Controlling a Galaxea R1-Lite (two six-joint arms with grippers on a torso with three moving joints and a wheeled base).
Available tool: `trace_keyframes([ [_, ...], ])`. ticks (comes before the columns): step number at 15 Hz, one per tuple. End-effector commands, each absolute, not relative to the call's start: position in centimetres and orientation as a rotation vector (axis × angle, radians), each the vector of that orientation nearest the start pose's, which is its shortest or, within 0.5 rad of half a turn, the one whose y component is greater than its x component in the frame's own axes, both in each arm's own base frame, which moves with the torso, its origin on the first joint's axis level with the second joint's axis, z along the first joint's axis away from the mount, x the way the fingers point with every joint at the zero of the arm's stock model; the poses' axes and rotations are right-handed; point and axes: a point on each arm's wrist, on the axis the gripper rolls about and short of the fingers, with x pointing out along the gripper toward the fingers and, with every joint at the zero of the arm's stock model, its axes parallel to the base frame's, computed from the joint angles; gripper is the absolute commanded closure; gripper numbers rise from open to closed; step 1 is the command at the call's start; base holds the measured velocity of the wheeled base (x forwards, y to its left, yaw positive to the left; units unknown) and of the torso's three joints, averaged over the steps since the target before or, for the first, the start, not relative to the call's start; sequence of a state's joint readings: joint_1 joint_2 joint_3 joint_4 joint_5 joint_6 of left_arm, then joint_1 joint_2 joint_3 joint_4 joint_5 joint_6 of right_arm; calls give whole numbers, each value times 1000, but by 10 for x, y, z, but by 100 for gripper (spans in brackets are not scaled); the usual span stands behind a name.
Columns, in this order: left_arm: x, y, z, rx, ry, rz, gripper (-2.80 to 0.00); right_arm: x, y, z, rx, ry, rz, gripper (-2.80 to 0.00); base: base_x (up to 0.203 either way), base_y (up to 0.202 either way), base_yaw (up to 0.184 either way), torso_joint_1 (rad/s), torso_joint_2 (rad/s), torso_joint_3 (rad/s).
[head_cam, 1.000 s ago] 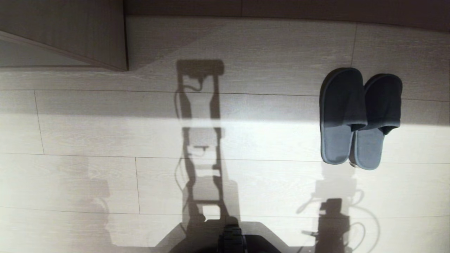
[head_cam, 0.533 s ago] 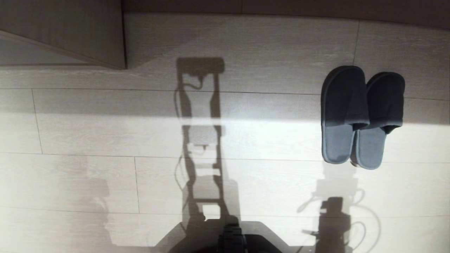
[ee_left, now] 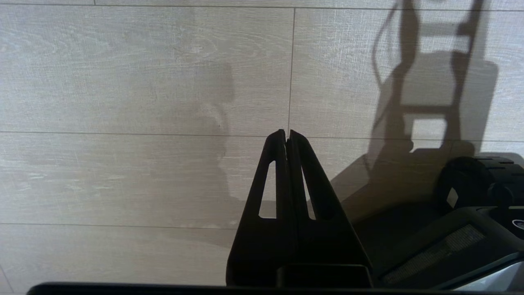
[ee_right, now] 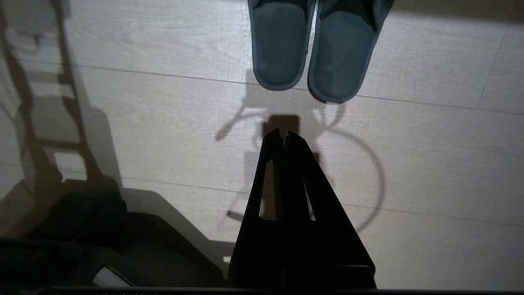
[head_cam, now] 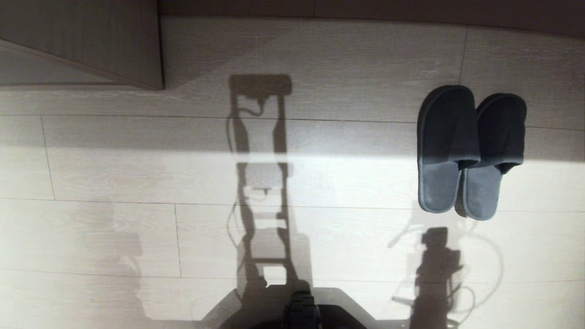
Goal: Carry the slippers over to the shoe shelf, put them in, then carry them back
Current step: Pick up the slippers on the floor
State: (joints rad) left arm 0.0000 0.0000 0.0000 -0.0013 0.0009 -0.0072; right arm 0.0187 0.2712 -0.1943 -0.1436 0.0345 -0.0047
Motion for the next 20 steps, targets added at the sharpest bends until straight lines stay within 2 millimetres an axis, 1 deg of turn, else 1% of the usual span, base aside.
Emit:
trace_keyframes([
  [1, -23, 0, 76, -8, -3, 3, 0, 39, 2, 167, -9, 91, 55, 0, 0, 0, 0, 0, 0, 0],
  [2, -23, 0, 76, -8, -3, 2, 0, 61, 2, 172, -21, 131, 51, 0, 0, 0, 0, 0, 0, 0],
  [3, -23, 0, 76, -8, -3, 2, 0, 88, 1, 174, -38, 191, 44, 0, 0, 0, 0, 0, 0, 0],
  [5, -23, 0, 76, -8, -3, 2, 0, 140, 0, 168, -69, 263, 14, 0, 0, 0, 0, 0, 0, 0],
  [7, -23, 0, 76, -8, -3, 3, 0, 187, -3, 157, -99, 252, -36, 0, 0, 0, 0, 0, 0, 0],
  [8, -23, 0, 76, -8, -3, 2, 0, 204, -4, 154, -111, 218, -59, 0, 0, 0, 0, 0, 0, 0],
  [10, -23, 0, 75, -8, -2, 2, 0, 225, -6, 151, -125, 170, -91, 0, 0, 0, 0, 0, 0, 0],
  [11, -23, 0, 76, -8, -3, 3, 0, 232, -6, 148, -126, 169, -95, -280, 0, 0, 0, 0, 0, 0],
  [13, -23, 0, 76, -8, -3, 3, 0, 237, -7, 148, -123, 156, -97, -280, 0, 0, 0, 0, 0, 0],
  [17, -23, 0, 76, -8, -3, 3, 0, 238, -7, 155, -124, 92, -103, -280, 0, 0, 0, 0, 0, 0],
  [19, -23, 0, 76, -8, -3, 2, 0, 251, -9, 151, -115, 71, -108, -280, 0, 0, 0, 0, 0, 0],
  [20, -23, 0, 76, -8, -3, 3, 0, 259, -10, 150, -109, 22, -112, -280, 0, 0, 0, 0, 0, 0],
])
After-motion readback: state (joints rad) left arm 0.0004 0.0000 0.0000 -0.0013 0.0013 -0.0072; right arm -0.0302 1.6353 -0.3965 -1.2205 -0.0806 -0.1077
